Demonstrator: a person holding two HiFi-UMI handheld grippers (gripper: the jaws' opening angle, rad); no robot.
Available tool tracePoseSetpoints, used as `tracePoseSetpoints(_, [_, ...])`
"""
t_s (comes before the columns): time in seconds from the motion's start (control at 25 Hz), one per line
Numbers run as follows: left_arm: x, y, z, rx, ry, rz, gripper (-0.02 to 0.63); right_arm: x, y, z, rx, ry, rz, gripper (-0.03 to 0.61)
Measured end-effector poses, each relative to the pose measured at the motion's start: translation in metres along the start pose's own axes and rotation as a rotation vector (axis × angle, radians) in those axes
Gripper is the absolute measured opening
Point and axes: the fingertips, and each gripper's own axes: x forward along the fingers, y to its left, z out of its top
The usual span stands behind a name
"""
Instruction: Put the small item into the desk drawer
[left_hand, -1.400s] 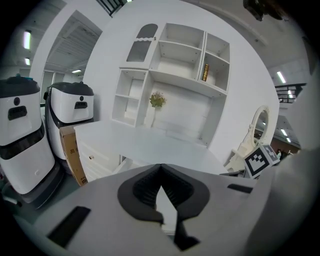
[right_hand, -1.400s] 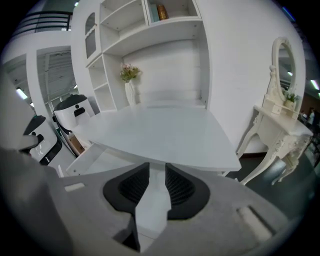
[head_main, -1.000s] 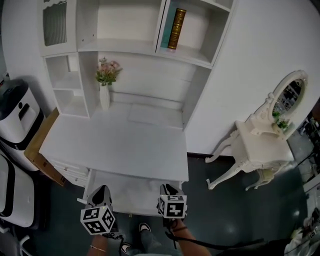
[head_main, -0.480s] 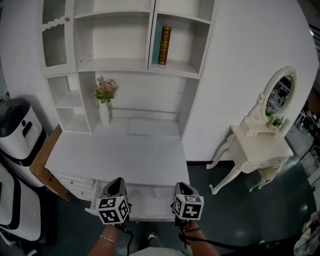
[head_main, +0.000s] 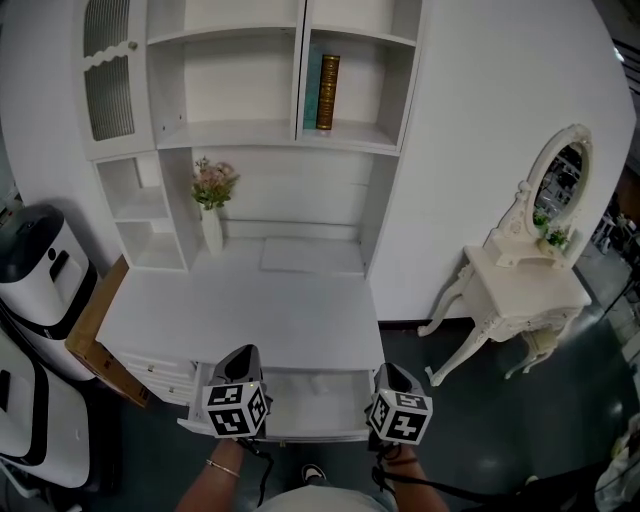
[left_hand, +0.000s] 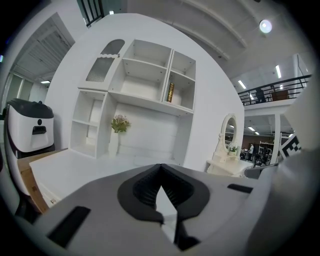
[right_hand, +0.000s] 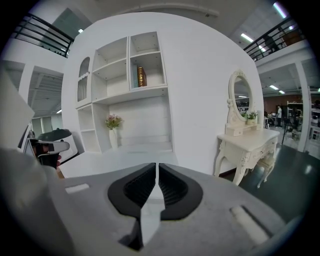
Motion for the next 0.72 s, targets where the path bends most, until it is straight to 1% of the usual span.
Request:
tracePoseSetpoints(0.16, [-0.001, 0.001, -0.007, -0.003, 0.009, 0.004, -0.006, -0.004, -0.005, -0.004, 0.009, -0.009, -0.015, 0.023])
tracePoseSetpoints(0.2, [-0.002, 0.001, -0.009, -0.004, 0.012, 0.004, -0.006, -0.005, -0.006, -0.006, 0.013, -0.011, -0.017, 0.006])
tracePoseSetpoints(0.72, [-0.008, 0.001, -0.016, -0.014, 0.020, 0.012, -0.006, -0.013, -0.010, -0.009, 0.021, -0.013, -0.018, 0.006])
